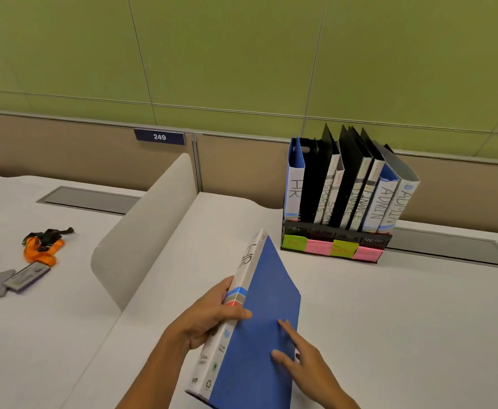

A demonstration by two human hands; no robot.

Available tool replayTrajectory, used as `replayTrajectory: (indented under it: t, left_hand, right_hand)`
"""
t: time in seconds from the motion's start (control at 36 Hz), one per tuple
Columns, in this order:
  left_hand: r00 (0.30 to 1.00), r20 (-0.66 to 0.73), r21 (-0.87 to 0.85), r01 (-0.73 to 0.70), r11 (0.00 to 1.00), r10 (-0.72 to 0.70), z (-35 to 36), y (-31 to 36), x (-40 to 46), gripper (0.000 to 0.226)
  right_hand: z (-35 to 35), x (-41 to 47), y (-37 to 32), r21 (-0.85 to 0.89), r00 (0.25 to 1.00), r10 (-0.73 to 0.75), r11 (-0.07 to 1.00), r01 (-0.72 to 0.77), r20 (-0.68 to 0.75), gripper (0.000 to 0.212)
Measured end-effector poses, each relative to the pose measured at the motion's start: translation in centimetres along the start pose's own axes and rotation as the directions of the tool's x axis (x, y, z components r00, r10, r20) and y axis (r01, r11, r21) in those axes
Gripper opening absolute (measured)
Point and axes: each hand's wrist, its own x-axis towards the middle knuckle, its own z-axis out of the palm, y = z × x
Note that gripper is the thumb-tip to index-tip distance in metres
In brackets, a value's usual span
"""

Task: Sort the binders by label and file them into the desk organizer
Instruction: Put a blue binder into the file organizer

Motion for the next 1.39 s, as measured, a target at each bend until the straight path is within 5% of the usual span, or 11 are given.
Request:
replayTrajectory:
  t: [0.11, 0.31, 0.44, 0.56, 0.64, 0.75, 1.03, 1.14, 1.39]
  left_hand:
    - [0.999, -0.007, 0.009, -0.035, 0.999, 0.035, 2.9, 1.7, 0.6, 0.070]
    - [0.995, -0.010, 0.101, -0.096, 0.990, 0.098, 7.1, 3.8, 1.1, 0.071]
    - [0.985, -0.023, 0.179, -0.165, 0.970, 0.172, 9.5, 5.4, 0.8, 0.088]
    - [0.969, -0.038, 0.209, -0.232, 0.950, 0.245, 11.4, 6.1, 0.8, 0.081]
    - [0.948, -0.041, 0.246, -0.297, 0.922, 0.317, 12.7, 6.6, 0.8, 0.077]
    - [0.925, -0.088, 0.310, -0.326, 0.893, 0.369, 14.3, 7.4, 1.1, 0.081]
    - [0.886, -0.024, 0.383, -0.419, 0.823, 0.462, 15.8, 7.4, 2.6, 0.094]
    - [0.843, 0.065, 0.350, -0.520, 0.779, 0.534, 15.5, 7.2, 3.1, 0.103]
    - [0.759, 0.210, 0.287, -0.651, 0.703, 0.616, 11.5, 8.8, 7.8, 0.070]
  right_hand:
    - [-0.8, -0.1, -1.3, 0.121, 0.997, 0.035, 0.992, -0.026, -0.074, 0.062]
    - [-3.7, -0.4, -5.4, 0.282, 0.969, 0.135, 0.957, -0.073, -0.206, 0.089]
    - [-6.6, -1.7, -8.8, 0.497, 0.958, 0.188, 0.866, -0.057, -0.218, 0.068]
    - [-8.8, -2.7, -11.6, 0.588, 0.966, 0.151, 0.809, 0.002, -0.211, 0.055]
    - [-10.2, -3.2, -13.2, 0.555, 0.968, 0.093, 0.830, 0.053, -0.232, 0.065]
    - [-11.3, -3.5, -15.0, 0.454, 0.959, 0.044, 0.886, 0.092, -0.279, 0.054]
    - [-12.4, -3.0, -17.0, 0.207, 0.842, 0.070, 0.977, 0.051, -0.534, 0.088]
    - [-13.2, -2.4, -17.1, 0.206, 0.774, 0.091, 0.977, 0.052, -0.626, 0.088]
    - [-15.2, -1.1, -15.9, 0.167, 0.715, 0.068, 0.983, 0.069, -0.695, 0.051]
